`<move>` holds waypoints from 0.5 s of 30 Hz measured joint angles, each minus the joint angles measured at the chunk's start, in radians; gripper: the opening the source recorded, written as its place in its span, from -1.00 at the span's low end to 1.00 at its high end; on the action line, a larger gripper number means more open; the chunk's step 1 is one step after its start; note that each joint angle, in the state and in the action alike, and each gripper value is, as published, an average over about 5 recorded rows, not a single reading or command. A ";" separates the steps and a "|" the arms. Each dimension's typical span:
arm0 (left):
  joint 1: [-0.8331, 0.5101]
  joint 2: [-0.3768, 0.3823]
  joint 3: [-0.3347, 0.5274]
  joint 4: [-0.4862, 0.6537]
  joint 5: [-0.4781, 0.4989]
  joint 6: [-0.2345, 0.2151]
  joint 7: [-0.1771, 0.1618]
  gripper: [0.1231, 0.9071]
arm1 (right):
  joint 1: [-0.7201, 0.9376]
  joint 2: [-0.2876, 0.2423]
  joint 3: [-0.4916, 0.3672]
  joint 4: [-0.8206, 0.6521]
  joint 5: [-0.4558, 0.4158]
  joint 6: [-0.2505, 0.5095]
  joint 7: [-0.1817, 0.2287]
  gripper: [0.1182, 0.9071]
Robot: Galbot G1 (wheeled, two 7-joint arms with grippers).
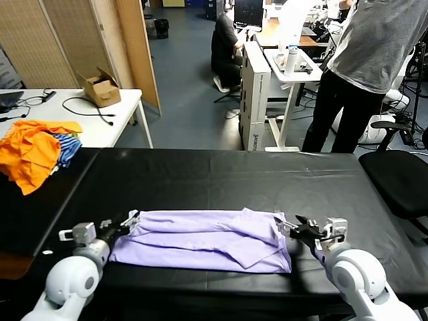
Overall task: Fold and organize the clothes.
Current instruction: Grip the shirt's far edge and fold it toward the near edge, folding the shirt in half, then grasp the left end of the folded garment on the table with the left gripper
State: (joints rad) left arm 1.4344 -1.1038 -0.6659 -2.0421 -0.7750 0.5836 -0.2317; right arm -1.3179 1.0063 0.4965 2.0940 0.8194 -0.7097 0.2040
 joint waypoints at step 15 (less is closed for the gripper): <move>0.060 -0.115 -0.010 -0.001 0.074 -0.030 0.039 1.00 | -0.004 0.002 -0.003 0.015 0.000 -0.008 -0.001 1.00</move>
State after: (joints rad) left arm 1.4945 -1.2191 -0.6763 -2.0434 -0.7014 0.5534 -0.1929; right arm -1.3224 1.0083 0.4935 2.1095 0.8193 -0.7181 0.2032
